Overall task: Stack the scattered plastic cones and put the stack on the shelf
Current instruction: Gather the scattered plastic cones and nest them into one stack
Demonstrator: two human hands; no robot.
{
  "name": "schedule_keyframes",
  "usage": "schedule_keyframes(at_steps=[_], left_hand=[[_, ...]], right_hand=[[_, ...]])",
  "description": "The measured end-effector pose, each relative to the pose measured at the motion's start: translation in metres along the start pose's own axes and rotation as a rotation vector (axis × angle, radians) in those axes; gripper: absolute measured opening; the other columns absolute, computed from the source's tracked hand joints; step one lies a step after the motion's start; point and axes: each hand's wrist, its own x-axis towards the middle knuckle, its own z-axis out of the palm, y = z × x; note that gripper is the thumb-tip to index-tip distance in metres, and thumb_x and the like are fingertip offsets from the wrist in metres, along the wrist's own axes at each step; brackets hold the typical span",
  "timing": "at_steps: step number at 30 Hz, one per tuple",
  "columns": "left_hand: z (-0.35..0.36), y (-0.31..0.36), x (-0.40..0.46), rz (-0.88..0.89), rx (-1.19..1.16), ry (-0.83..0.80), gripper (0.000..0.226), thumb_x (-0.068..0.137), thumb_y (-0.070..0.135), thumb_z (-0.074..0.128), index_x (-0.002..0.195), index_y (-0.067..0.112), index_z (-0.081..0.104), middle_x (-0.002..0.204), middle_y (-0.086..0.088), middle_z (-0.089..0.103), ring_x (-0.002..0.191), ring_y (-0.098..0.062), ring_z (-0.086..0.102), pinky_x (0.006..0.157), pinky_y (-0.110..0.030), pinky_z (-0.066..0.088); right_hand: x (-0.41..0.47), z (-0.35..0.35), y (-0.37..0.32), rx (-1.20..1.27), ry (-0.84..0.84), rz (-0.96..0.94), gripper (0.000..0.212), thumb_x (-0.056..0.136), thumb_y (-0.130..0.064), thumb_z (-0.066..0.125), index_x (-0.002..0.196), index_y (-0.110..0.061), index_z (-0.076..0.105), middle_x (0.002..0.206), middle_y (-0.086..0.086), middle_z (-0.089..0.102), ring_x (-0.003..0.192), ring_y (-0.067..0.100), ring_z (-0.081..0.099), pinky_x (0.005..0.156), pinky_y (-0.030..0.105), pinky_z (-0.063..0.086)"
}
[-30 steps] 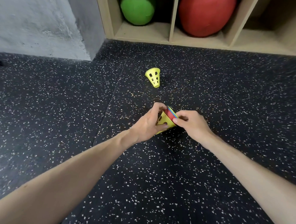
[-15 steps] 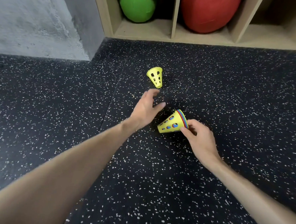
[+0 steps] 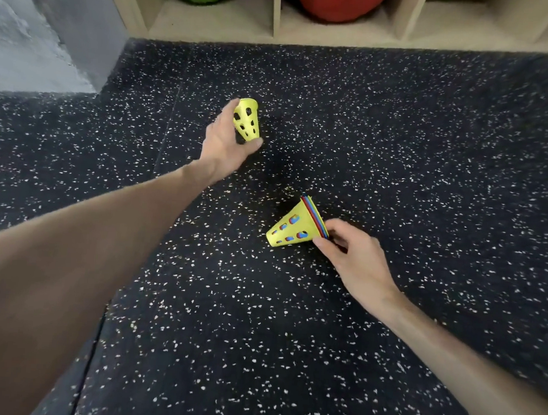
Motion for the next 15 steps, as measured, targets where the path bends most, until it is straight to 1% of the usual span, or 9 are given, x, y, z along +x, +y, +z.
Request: schedule_keyframes(at_steps=[2, 3, 4, 7, 9, 11, 13, 15], left_hand=[[0.008, 0.003, -0.003, -0.029, 0.002, 0.077, 0.084, 0.089, 0.029, 0.078, 0.156, 0.018, 0.029, 0.135, -0.001, 0.060, 0.131, -0.025, 0.049, 0.112, -0.044, 0.043], [0.012, 0.005, -0.005, -0.038, 0.021, 0.106, 0.082, 0.088, 0.029, 0.078, 0.155, 0.018, 0.031, 0.129, 0.000, 0.061, 0.126, -0.025, 0.050, 0.108, -0.045, 0.046], [0.016, 0.006, -0.006, -0.033, 0.051, 0.126, 0.082, 0.088, 0.031, 0.078, 0.155, 0.017, 0.032, 0.129, -0.002, 0.059, 0.124, -0.026, 0.049, 0.106, -0.045, 0.046], [0.019, 0.014, -0.007, 0.012, 0.155, 0.174, 0.085, 0.087, 0.034, 0.079, 0.156, 0.017, 0.032, 0.145, -0.012, 0.042, 0.131, -0.030, 0.039, 0.108, -0.042, 0.041], [0.017, 0.017, -0.003, 0.012, 0.156, 0.175, 0.089, 0.087, 0.035, 0.079, 0.158, 0.019, 0.028, 0.155, -0.013, 0.033, 0.138, -0.032, 0.034, 0.112, -0.043, 0.036], [0.017, 0.016, 0.004, -0.008, 0.109, 0.125, 0.092, 0.087, 0.035, 0.080, 0.159, 0.023, 0.024, 0.163, -0.011, 0.024, 0.144, -0.032, 0.029, 0.117, -0.045, 0.032], [0.019, 0.016, 0.010, -0.013, 0.043, 0.070, 0.094, 0.086, 0.033, 0.080, 0.160, 0.026, 0.023, 0.166, -0.009, 0.020, 0.148, -0.031, 0.026, 0.121, -0.046, 0.027], [0.025, 0.018, 0.013, 0.004, -0.008, 0.022, 0.096, 0.086, 0.031, 0.081, 0.161, 0.027, 0.022, 0.167, -0.010, 0.019, 0.152, -0.028, 0.022, 0.124, -0.044, 0.022]], right_hand=[[-0.001, 0.001, -0.002, 0.012, 0.010, 0.002, 0.014, 0.100, -0.032, 0.061, 0.112, -0.035, 0.068, 0.106, -0.027, 0.071, 0.099, 0.000, 0.066, 0.096, 0.038, 0.053], [-0.003, 0.002, -0.003, 0.026, 0.018, 0.004, 0.015, 0.100, -0.031, 0.061, 0.112, -0.034, 0.069, 0.105, -0.027, 0.071, 0.099, -0.001, 0.066, 0.095, 0.037, 0.053], [-0.005, 0.003, -0.003, 0.036, 0.028, 0.003, 0.015, 0.100, -0.031, 0.061, 0.112, -0.033, 0.070, 0.104, -0.028, 0.071, 0.098, 0.000, 0.066, 0.094, 0.037, 0.054], [-0.009, 0.006, -0.001, 0.047, 0.049, 0.010, 0.014, 0.100, -0.032, 0.061, 0.111, -0.033, 0.070, 0.103, -0.025, 0.072, 0.096, 0.006, 0.067, 0.092, 0.040, 0.054], [-0.010, 0.008, 0.002, 0.051, 0.048, 0.022, 0.013, 0.100, -0.033, 0.061, 0.111, -0.033, 0.069, 0.102, -0.019, 0.073, 0.095, 0.016, 0.068, 0.092, 0.044, 0.054], [-0.011, 0.008, 0.003, 0.049, 0.045, 0.027, 0.012, 0.100, -0.035, 0.059, 0.109, -0.033, 0.067, 0.098, -0.010, 0.074, 0.091, 0.027, 0.067, 0.089, 0.048, 0.054], [-0.011, 0.008, 0.004, 0.037, 0.036, 0.026, 0.011, 0.100, -0.036, 0.059, 0.108, -0.031, 0.066, 0.095, -0.008, 0.073, 0.089, 0.029, 0.065, 0.086, 0.048, 0.053], [-0.010, 0.006, 0.005, 0.031, 0.020, 0.031, 0.010, 0.100, -0.035, 0.059, 0.107, -0.030, 0.066, 0.095, -0.010, 0.073, 0.088, 0.026, 0.065, 0.087, 0.047, 0.053]])
